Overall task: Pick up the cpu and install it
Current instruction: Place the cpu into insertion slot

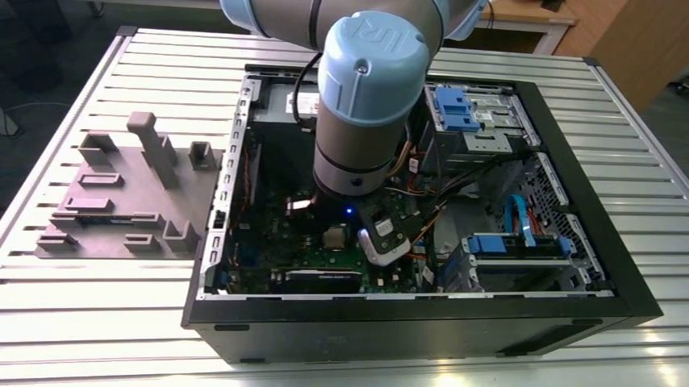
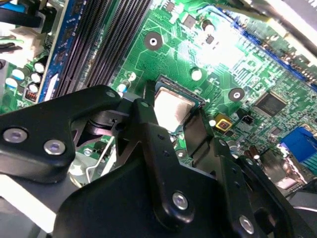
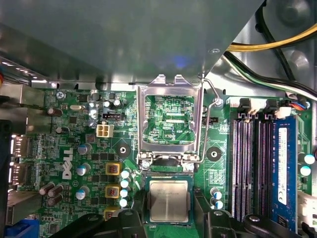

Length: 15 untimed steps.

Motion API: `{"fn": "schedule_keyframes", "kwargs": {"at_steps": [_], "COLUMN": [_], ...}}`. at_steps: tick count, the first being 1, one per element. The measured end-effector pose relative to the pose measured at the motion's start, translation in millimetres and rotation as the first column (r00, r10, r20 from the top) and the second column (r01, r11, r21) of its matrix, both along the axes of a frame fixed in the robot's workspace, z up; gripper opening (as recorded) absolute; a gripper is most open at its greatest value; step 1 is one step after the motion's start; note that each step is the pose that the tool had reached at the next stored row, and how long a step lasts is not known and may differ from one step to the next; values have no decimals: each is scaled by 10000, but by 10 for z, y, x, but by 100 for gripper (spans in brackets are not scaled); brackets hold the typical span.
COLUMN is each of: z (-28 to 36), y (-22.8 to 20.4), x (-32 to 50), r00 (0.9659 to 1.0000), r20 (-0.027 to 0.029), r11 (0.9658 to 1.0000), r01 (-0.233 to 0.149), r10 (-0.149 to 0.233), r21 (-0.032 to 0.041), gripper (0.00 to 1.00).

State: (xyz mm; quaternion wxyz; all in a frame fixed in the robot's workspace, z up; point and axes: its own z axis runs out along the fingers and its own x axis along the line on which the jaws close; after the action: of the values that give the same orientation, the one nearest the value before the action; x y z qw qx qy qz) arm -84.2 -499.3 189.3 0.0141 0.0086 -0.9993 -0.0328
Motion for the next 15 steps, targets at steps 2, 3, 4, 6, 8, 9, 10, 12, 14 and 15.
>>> {"fn": "schedule_keyframes", "kwargs": {"at_steps": [2,3,4,6,8,9,10,12,14,15], "z": [11,11,11,12,12,12,12,20,25,26], "y": [-1,-1,-1,-1,-1,-1,-1,-1,-1,-1], "x": [0,0,0,0,0,-1,-1,-1,0,-1], "r00": [10000,10000,10000,10000,10000,10000,10000,10000,10000,10000], "r20": [-3,-4,-4,-4,-5,-5,-5,-6,-2,-5], "r11": [10000,10000,10000,10000,10000,10000,10000,10000,10000,10000], "r01": [0,0,0,1,4,10,26,35,35,36], "r10": [0,0,0,-1,-4,-10,-26,-35,-35,-36], "r21": [-6,-6,-6,-8,-9,-9,-8,-12,-8,-9], "gripper": [48,48,48,48,48,48,48,48,48,46]}}
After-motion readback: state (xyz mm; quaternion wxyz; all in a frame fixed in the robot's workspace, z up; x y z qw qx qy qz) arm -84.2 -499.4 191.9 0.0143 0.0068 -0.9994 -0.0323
